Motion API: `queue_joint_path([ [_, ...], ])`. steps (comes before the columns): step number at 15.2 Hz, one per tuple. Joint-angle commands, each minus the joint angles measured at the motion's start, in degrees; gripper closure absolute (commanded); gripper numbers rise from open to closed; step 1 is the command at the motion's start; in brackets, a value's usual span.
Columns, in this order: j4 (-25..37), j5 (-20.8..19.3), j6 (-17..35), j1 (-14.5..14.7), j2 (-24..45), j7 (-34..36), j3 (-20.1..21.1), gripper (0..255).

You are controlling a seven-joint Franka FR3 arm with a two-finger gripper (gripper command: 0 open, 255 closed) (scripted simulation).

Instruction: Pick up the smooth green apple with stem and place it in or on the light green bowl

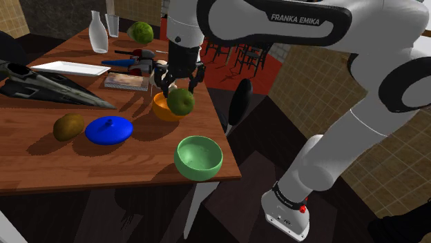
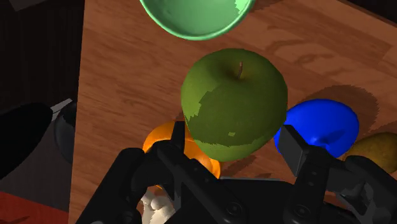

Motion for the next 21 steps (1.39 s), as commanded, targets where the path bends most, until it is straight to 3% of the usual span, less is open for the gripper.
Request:
queue_joint_path([
  [1, -4.8, 2.3, 0.3, 0.5, -5.1, -0.6, -0.4, 255],
  [7, -14.5, 7.3, -1.8, 3.2, -17.9, -1.9, -2.2, 255],
  [21, -25.4, 7.9, 8.8, 3.8, -18.1, -0.8, -1.0, 255],
])
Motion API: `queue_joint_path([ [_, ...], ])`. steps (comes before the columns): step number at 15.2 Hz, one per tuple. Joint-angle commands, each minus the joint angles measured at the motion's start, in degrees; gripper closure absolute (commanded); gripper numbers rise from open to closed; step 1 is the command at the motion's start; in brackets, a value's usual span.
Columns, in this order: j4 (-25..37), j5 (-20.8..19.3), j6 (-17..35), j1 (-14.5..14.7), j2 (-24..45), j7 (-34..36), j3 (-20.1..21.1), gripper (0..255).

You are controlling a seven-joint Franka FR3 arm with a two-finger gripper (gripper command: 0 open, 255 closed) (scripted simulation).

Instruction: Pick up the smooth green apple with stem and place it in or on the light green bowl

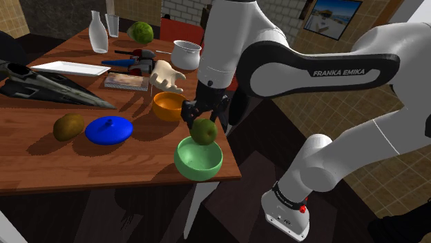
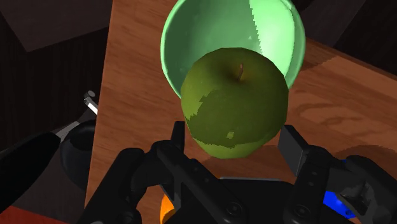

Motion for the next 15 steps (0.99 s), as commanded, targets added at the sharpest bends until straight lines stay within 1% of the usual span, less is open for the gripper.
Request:
queue_joint_path([
  [1, -1.5, 0.1, 1.6, 0.1, 0.1, 0.3, 0.3, 255],
  [3, -3.2, 0.1, 3.5, 0.1, 0.3, 0.5, 0.6, 255],
  [11, -3.2, 0.1, 3.5, 0.1, 0.3, 0.5, 0.6, 255],
  [12, -3.2, 0.1, 3.5, 0.1, 0.3, 0.5, 0.6, 0],
  [15, -3.1, 0.1, 3.5, 0.1, 0.3, 0.5, 0.6, 0],
])
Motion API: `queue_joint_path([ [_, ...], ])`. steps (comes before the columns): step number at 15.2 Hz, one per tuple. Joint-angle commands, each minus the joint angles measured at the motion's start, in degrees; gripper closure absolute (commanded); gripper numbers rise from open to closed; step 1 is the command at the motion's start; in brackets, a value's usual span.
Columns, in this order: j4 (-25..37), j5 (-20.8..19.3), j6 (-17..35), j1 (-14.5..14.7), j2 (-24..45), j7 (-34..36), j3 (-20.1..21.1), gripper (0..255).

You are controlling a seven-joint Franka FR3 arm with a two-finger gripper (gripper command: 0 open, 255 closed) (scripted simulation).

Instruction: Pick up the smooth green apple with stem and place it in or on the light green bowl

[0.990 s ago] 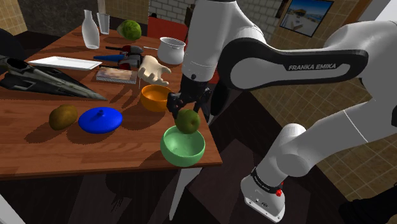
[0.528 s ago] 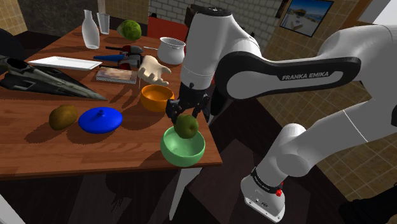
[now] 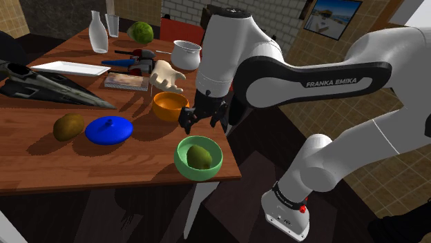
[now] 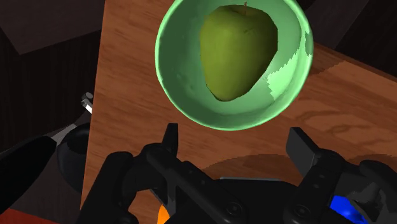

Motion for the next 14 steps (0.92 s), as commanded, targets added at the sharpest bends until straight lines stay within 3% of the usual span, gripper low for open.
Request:
queue_joint_path([
  [1, 0.0, 0.0, 0.0, 0.0, 0.0, 0.0, 0.0, 0],
  [6, 6.7, 0.0, -7.4, 0.1, -0.7, -0.1, -0.5, 0],
  [14, 6.7, 0.0, -7.4, 0.1, -0.7, -0.1, -0.5, 0],
])
